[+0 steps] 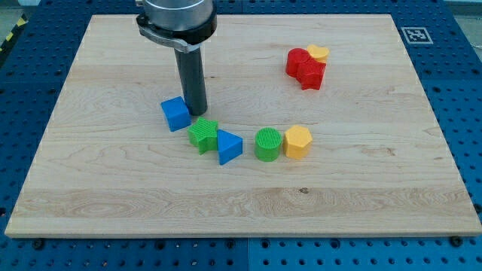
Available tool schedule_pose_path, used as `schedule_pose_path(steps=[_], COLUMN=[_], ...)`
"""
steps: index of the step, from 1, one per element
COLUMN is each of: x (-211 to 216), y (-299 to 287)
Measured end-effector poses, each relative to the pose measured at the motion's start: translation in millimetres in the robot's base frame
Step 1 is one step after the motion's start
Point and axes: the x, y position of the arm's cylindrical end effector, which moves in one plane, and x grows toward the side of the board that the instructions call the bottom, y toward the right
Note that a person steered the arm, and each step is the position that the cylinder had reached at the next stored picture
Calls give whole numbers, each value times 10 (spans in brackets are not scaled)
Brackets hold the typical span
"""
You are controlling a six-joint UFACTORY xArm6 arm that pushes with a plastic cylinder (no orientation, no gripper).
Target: Push red star to the center
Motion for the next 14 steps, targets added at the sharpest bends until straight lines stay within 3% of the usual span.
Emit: schedule_pose_path(steps=[1,3,4,5,6,8,10,14], x=[-12,-23,-324,-406,-165,-233,-857,-663], y=[359,385,459,869,1525,2896,2479,1633])
